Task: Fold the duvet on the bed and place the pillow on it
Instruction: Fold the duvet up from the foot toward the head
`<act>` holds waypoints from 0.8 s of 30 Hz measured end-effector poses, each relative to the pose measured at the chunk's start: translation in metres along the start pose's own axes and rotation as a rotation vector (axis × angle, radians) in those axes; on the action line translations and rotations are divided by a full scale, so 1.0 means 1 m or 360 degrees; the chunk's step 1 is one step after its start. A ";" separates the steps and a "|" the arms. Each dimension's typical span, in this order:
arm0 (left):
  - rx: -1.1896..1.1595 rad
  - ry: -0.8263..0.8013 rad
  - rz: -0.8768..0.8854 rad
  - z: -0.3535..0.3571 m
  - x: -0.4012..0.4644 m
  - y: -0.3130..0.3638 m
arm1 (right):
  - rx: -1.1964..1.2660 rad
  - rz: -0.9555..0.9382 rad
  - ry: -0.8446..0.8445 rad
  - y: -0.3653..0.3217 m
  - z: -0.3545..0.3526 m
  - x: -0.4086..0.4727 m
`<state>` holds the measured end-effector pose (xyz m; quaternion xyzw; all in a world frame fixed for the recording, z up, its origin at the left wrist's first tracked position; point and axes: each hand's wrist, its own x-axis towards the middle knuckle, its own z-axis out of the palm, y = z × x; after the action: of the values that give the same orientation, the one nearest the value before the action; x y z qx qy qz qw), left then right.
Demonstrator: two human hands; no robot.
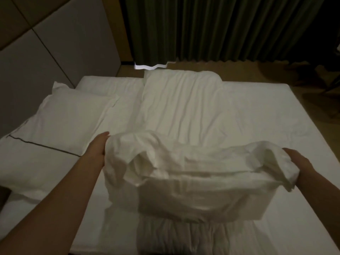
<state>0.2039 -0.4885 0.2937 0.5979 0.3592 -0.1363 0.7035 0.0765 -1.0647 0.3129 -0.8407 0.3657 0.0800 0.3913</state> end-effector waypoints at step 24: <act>0.2470 -0.0285 0.1263 0.172 0.225 -0.109 | -0.0864 -0.1239 -0.0033 -0.011 0.231 0.244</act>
<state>0.3534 -0.6240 0.0667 0.9757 -0.1260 -0.1338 0.1191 0.2951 -1.0290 0.0593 -0.9863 -0.0147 0.0285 0.1621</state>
